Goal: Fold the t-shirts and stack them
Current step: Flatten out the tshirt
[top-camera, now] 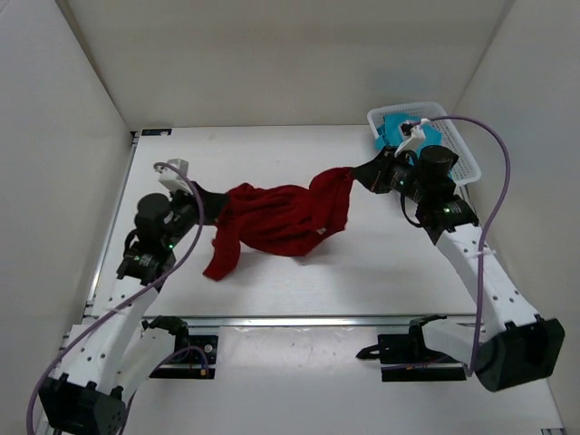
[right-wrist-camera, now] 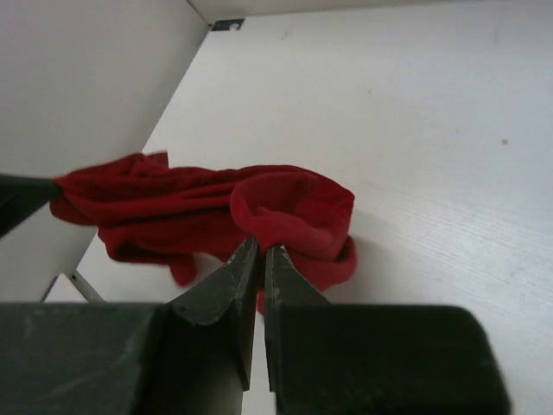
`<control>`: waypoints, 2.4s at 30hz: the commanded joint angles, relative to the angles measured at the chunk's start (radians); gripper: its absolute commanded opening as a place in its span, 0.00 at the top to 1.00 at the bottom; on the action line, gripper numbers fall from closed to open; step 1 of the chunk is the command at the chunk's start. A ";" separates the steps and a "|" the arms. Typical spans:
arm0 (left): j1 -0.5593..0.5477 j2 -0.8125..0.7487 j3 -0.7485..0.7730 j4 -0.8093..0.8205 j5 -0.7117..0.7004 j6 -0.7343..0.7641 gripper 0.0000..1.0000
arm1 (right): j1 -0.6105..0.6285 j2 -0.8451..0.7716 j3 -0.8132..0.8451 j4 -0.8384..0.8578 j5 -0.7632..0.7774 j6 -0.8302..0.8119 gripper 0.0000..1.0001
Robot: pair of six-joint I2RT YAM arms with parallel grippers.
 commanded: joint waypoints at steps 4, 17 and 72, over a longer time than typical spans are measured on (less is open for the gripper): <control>0.170 -0.059 0.209 -0.160 0.136 -0.004 1.00 | 0.201 -0.179 0.244 -0.267 0.306 -0.177 1.00; 0.208 0.056 0.578 -0.441 0.075 0.146 0.89 | 0.901 -0.245 0.455 -0.276 1.022 -0.371 1.00; 0.227 0.157 0.975 -0.350 -0.018 0.019 1.00 | 1.032 -0.077 0.827 -0.271 1.161 -0.603 1.00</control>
